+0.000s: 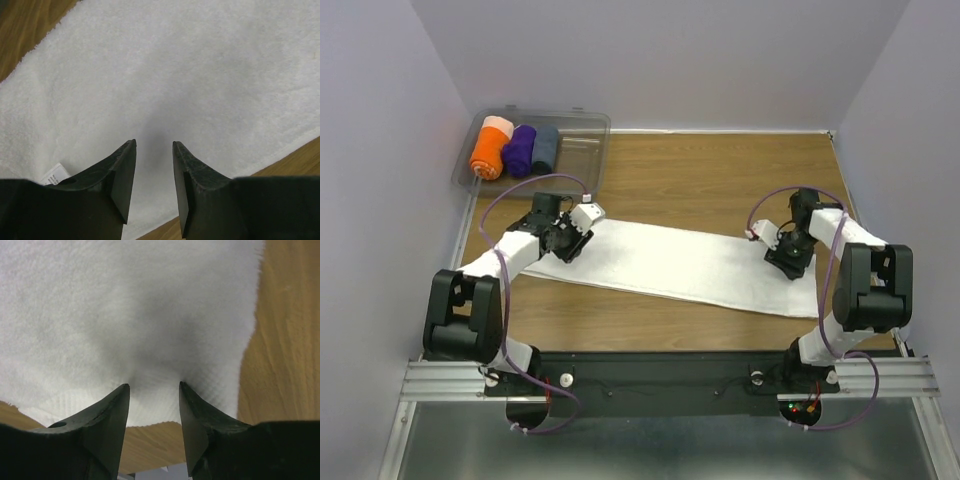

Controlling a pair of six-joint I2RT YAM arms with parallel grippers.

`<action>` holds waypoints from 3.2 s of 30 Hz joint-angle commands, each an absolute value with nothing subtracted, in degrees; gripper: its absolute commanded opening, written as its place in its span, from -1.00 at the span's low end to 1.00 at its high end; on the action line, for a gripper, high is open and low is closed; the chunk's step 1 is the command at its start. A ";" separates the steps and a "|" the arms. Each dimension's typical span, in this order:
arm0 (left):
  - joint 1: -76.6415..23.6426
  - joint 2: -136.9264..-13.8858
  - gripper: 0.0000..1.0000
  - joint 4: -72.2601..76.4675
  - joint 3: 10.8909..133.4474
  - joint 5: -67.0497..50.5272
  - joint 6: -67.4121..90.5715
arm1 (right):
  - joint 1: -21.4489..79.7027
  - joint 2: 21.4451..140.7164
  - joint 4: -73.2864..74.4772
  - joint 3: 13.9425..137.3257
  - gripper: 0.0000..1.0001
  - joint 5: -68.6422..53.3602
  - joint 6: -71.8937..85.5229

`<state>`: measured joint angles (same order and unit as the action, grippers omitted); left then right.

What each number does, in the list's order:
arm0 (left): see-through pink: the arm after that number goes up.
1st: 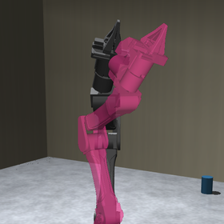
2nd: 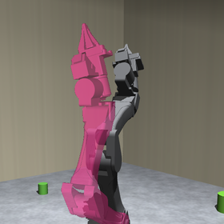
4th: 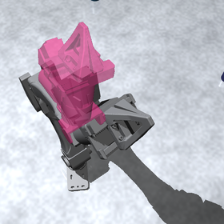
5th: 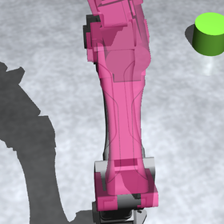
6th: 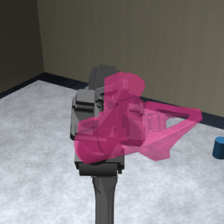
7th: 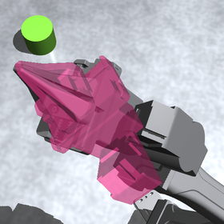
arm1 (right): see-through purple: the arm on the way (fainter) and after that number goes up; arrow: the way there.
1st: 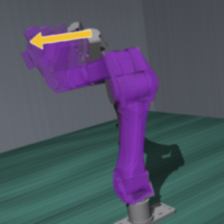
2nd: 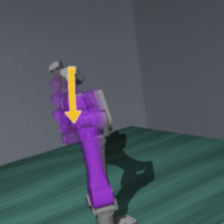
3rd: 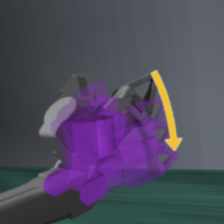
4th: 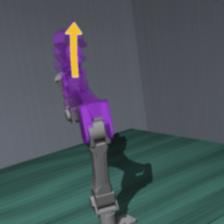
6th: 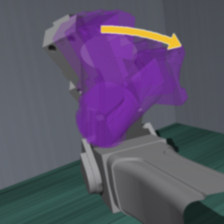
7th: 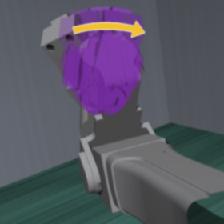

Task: Roll the towels
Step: Fold the towel

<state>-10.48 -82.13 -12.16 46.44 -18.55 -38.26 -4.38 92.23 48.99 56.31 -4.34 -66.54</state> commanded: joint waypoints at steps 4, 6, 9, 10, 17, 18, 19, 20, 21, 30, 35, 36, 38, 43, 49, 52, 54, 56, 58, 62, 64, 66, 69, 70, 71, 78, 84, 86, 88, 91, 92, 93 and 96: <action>-14.14 -91.56 -0.08 -8.70 52.46 -15.21 -29.54 | -6.33 93.95 56.07 69.60 0.04 -10.71 -61.80; -15.38 -93.68 -0.08 -8.61 54.57 -13.89 -28.31 | -6.42 95.80 56.78 71.27 0.04 -10.72 -60.65; -16.00 -96.15 -0.07 -8.70 56.60 -14.68 -25.50 | -8.43 98.69 57.04 73.82 0.12 -10.63 -57.40; -16.00 -96.50 -0.07 -8.96 56.95 -15.37 -24.27 | -10.61 99.75 57.22 74.26 0.15 -10.55 -55.74; -16.00 -98.70 -0.05 -9.49 57.40 -17.22 -16.10 | -24.33 108.72 69.78 84.38 0.21 -20.12 -50.54; -16.00 -98.44 -0.05 -9.41 57.04 -17.66 -15.74 | -24.43 108.20 69.09 83.24 0.19 -19.95 -50.80; -16.00 -98.00 -0.05 -9.32 56.78 -17.75 -15.56 | -24.35 106.89 67.95 82.19 0.19 -19.95 -50.45; -16.00 -97.56 -0.05 -9.32 55.99 -17.67 -15.47 | -24.35 106.53 64.89 80.44 0.19 -19.78 -49.41; -16.00 -97.21 -0.05 -9.32 55.64 -17.58 -15.56 | -24.35 106.44 63.82 80.25 0.18 -19.78 -49.31; -14.77 -93.17 -0.06 -10.19 53.79 -15.20 -14.86 | -24.43 117.76 59.33 87.09 0.04 -21.27 -42.29; -14.42 -92.46 -0.06 -11.60 55.45 -14.41 -12.40 | -24.26 124.27 56.70 94.81 -0.06 -20.22 -36.83; -14.33 -92.29 -0.06 -11.86 55.72 -14.68 -11.96 | -24.17 125.50 56.43 96.40 -0.08 -19.78 -36.04; -14.15 -91.59 -0.06 -12.39 56.33 -15.20 -11.08 | -23.65 128.57 55.90 99.48 -0.09 -19.34 -34.63; -14.06 -88.42 -0.06 -12.39 56.95 -20.47 -9.41 | -21.01 133.15 56.42 112.40 -0.07 -20.92 -30.86; -14.06 -82.80 -0.04 -12.22 56.78 -20.92 -8.35 | -21.09 128.33 58.62 114.71 0.29 -20.66 -29.70; -14.06 -81.04 -0.04 -11.69 56.51 -21.09 -7.74 | -23.02 123.32 59.41 109.26 0.35 -19.95 -30.67; -14.06 -79.98 -0.03 -10.81 56.08 -21.44 -7.03 | -24.52 121.13 59.68 105.04 0.47 -19.60 -30.94; -14.06 -79.19 -0.03 -10.37 55.81 -21.53 -7.12 | -25.84 120.41 60.03 101.71 0.47 -19.34 -31.20; -14.06 -78.75 -0.03 -10.37 55.90 -21.36 -7.29 | -26.45 119.97 60.03 99.85 0.46 -19.51 -31.11; -13.97 -77.52 -0.03 -10.20 55.72 -21.80 -7.91 | -27.07 120.49 60.29 97.39 0.37 -21.27 -30.94; -13.97 -77.26 -0.03 -10.11 55.46 -21.88 -8.26 | -27.07 121.11 60.38 97.56 0.32 -22.67 -29.98; -13.97 -76.91 -0.03 -10.11 55.20 -21.80 -8.52 | -27.07 122.42 60.38 97.91 0.26 -24.33 -29.27; -13.89 -76.55 -0.03 -9.93 54.93 -21.71 -8.61 | -27.07 123.92 60.64 97.73 0.23 -26.10 -28.57; -13.89 -76.29 -0.03 -9.84 54.76 -21.62 -8.61 | -26.98 124.27 60.73 97.56 0.22 -26.36 -28.56; -13.89 -76.20 -0.02 -9.67 54.58 -21.62 -8.70 | -27.07 124.54 60.73 97.04 0.19 -26.72 -28.48; -13.71 -76.11 -0.02 -9.14 54.58 -21.71 -8.44 | -27.07 126.30 60.47 94.48 0.02 -29.44 -28.04; -13.45 -76.73 -0.02 -9.40 55.37 -21.36 -8.61 | -26.90 125.33 61.79 93.08 -0.18 -32.87 -28.39; -13.27 -76.90 -0.02 -9.49 55.55 -21.53 -8.35 | -26.89 125.24 62.05 92.11 -0.30 -32.35 -29.26; -13.27 -77.08 -0.02 -9.32 55.63 -21.53 -8.17 | -26.89 125.24 62.05 91.85 -0.39 -31.99 -29.53; -13.18 -77.43 -0.02 -9.40 55.72 -21.53 -8.09 | -26.98 125.07 62.14 93.15 -0.85 -32.69 -29.18; -13.18 -77.43 -0.02 -9.40 55.64 -21.36 -8.09 | -26.98 125.07 62.31 93.16 -0.99 -32.78 -29.09; -13.01 -77.26 -0.02 -9.58 55.63 -21.18 -8.00 | -27.07 124.63 62.84 94.64 -0.99 -32.70 -29.09; -12.48 -76.73 -0.01 -9.93 55.55 -20.83 -7.91 | -27.68 123.84 63.63 98.59 -0.99 -32.26 -29.27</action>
<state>-13.32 -78.15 -10.94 54.46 -20.80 -8.08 -27.35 124.16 61.47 93.84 -31.92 -28.69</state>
